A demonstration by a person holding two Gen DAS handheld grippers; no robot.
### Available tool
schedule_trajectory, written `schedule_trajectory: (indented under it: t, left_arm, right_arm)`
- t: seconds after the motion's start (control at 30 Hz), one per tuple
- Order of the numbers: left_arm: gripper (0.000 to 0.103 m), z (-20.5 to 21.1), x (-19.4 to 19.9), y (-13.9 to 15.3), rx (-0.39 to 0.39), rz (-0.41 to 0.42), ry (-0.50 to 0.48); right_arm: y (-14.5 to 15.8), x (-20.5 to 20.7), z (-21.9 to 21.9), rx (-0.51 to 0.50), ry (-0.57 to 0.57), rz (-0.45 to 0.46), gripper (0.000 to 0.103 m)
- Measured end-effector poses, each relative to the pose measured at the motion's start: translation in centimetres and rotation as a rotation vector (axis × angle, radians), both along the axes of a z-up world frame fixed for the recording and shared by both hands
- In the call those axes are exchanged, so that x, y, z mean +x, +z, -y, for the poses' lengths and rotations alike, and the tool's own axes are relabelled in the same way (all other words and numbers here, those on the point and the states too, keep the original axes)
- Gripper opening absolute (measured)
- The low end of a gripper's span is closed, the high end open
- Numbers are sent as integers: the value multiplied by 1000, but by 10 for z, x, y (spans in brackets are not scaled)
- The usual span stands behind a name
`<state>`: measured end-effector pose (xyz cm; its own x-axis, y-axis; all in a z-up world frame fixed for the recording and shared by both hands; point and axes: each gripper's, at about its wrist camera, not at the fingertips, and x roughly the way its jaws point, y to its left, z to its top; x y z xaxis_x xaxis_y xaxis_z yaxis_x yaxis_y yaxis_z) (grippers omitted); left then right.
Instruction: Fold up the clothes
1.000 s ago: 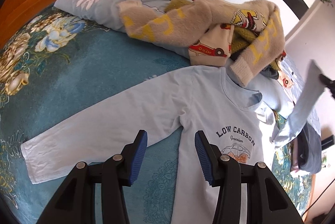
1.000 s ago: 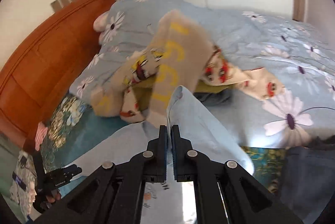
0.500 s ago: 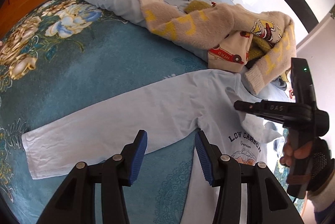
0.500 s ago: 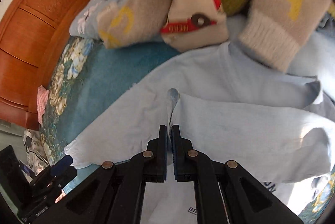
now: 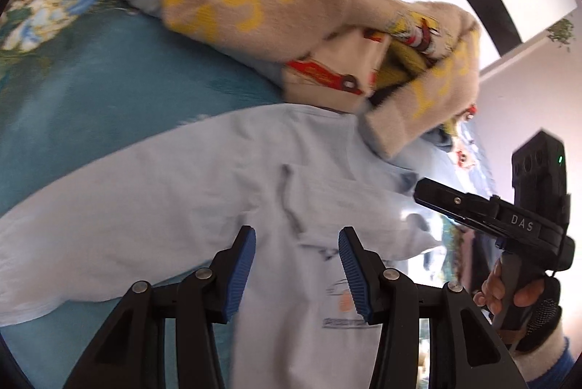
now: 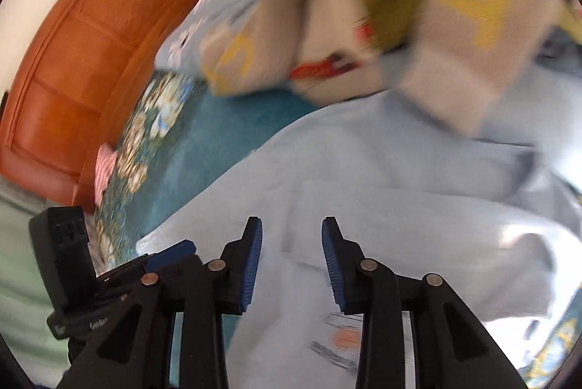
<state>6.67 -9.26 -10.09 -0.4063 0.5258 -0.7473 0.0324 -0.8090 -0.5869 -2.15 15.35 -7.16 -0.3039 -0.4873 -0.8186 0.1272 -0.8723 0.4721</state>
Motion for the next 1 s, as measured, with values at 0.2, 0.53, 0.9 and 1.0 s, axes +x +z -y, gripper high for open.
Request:
schedule_trajectory:
  t: [0.2, 0.53, 0.9, 1.0]
  left_arm:
    - [49, -30, -16, -33, 30, 72, -17]
    - [29, -43, -25, -51, -48, 113, -13]
    - [2, -32, -25, -43, -100, 64, 17]
    - [2, -29, -26, -45, -94, 70, 22]
  right_arm:
    - [3, 46, -123, 63, -249, 33, 36]
    - [-26, 95, -178, 47, -367, 90, 36]
    - [-56, 73, -230, -2, -496, 136, 36]
    - [-70, 65, -239, -27, -534, 164, 36]
